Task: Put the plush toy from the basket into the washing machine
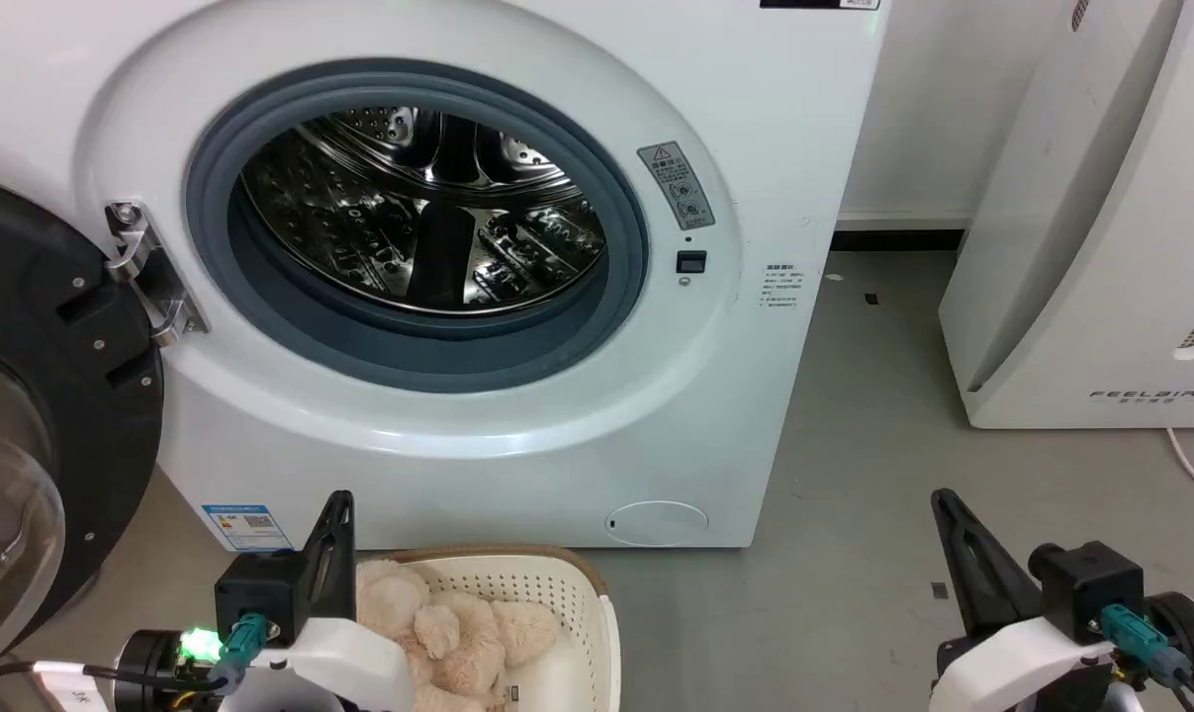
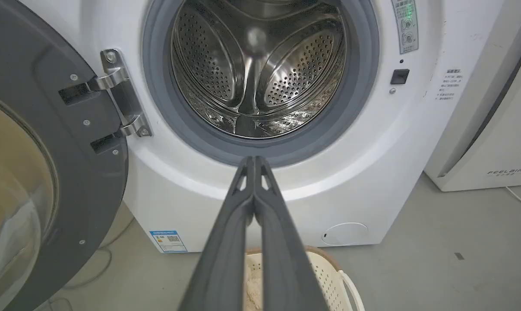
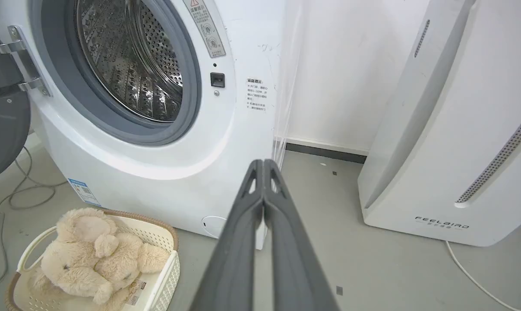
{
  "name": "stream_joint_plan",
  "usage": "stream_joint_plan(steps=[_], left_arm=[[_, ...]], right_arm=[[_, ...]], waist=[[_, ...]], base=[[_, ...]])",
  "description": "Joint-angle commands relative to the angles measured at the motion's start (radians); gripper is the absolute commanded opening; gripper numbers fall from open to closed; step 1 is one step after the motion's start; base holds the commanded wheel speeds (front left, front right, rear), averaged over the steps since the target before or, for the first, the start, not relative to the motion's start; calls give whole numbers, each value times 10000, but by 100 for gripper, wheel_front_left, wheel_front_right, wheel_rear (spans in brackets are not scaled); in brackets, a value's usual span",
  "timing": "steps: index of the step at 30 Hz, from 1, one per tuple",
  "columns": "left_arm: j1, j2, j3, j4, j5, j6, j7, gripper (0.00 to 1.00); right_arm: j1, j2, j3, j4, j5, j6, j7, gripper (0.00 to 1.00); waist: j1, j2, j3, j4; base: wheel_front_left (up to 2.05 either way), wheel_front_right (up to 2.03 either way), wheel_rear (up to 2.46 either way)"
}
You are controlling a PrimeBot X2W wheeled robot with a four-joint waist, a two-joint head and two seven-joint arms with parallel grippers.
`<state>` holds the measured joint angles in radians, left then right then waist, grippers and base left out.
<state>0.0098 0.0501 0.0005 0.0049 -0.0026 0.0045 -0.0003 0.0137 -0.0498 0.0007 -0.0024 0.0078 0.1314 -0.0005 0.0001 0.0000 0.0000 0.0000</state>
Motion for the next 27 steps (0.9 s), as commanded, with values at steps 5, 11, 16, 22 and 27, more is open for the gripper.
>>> stream_joint_plan(steps=[5,11,16,22,27], left_arm=[[-98,1,-5,-49,26,-45,3,0],[-98,1,-5,-49,26,-45,3,0],[1,0,4,3,-3,8,-4,0],[-19,0,-36,73,-31,87,-83,100],[-70,0,-111,171,-81,223,-229,100]], right_arm=[[-137,-4,-7,24,-78,-7,5,0],[-137,-4,-7,24,-78,-7,5,0],[3,0,-7,1,7,2,-7,0],[3,0,-51,-10,98,2,-85,100],[-2,0,-100,-98,371,1,-231,100]], waist=[[-1,0,0,0],[-1,0,0,0],[0,0,1,0],[0,0,12,-1],[0,0,51,-1]], base=[[0,0,0],[0,0,0],[0,0,0],[0,0,0],[0,0,0]])
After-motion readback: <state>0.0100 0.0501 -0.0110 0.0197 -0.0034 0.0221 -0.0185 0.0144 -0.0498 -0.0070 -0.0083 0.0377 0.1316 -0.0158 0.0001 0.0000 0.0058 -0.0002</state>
